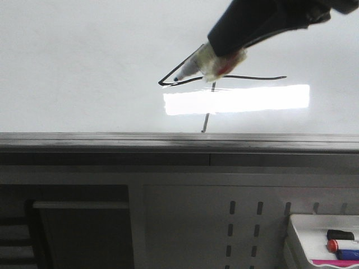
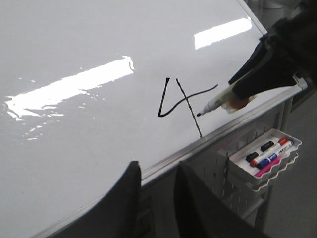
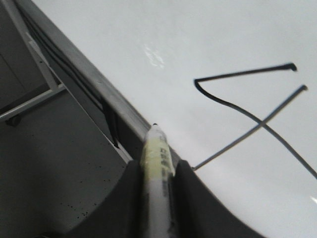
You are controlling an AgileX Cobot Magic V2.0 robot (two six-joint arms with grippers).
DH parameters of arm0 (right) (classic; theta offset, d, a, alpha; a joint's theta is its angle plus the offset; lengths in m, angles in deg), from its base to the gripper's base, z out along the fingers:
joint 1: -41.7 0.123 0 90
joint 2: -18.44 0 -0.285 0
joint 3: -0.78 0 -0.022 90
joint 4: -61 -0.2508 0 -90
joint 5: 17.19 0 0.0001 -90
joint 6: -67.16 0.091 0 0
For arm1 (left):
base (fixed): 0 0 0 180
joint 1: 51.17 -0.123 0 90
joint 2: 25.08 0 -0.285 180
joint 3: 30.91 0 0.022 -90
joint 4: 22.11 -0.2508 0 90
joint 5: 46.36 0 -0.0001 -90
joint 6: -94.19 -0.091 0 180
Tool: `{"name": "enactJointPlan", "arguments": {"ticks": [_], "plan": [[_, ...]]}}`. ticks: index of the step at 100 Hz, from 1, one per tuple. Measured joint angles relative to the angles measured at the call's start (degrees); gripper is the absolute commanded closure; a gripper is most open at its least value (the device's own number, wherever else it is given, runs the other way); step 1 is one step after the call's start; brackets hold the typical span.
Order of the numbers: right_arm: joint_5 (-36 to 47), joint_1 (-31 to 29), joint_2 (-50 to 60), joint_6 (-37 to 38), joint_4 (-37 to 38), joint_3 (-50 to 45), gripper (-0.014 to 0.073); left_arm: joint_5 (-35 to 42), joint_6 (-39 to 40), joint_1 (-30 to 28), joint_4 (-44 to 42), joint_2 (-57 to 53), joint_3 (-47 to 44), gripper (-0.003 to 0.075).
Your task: Write number 4 on whiteboard
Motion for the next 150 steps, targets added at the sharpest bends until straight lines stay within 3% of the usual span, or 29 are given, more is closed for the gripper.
{"name": "enactJointPlan", "arguments": {"ticks": [18,34,43,52,82,112,121,143,150], "plan": [[-4.7,7.3,1.5,-7.7,0.3,-0.1,0.0638,-1.0,-2.3,0.0,1.3,12.2,2.3,0.0405],[-5.0,12.5,1.4,-11.9,1.2,-0.4,0.0638,-2.8,-15.3,0.9,7.5,25.6,6.5,0.0405],[-5.0,13.4,0.8,-12.8,1.7,-0.4,0.0638,-6.1,-25.1,2.8,12.1,32.8,9.4,0.0405],[-5.0,13.6,0.5,-13.6,2.0,-0.4,0.0638,-7.8,-30.2,5.0,14.6,39.0,12.1,0.0405],[-4.3,15.9,0.5,-16.6,2.4,-0.4,0.0638,-8.6,-32.9,11.2,15.6,50.8,19.7,0.0405],[-1.4,18.3,0.4,-17.0,3.0,-0.5,0.0638,-9.1,-33.1,11.8,15.7,52.8,20.9,0.0414],[-0.9,18.9,0.4,-17.1,3.4,-0.6,0.0638,-9.5,-33.1,11.8,15.8,52.9,20.9,0.0475],[0.0,19.2,0.3,-17.1,4.0,-0.6,0.0638,-10.7,-34.1,12.1,15.7,52.9,20.9,0.0736],[-0.1,19.2,0.3,-17.1,4.0,-0.6,0.0638,-10.8,-35.3,12.1,15.3,52.9,20.9,0.0741]]}}
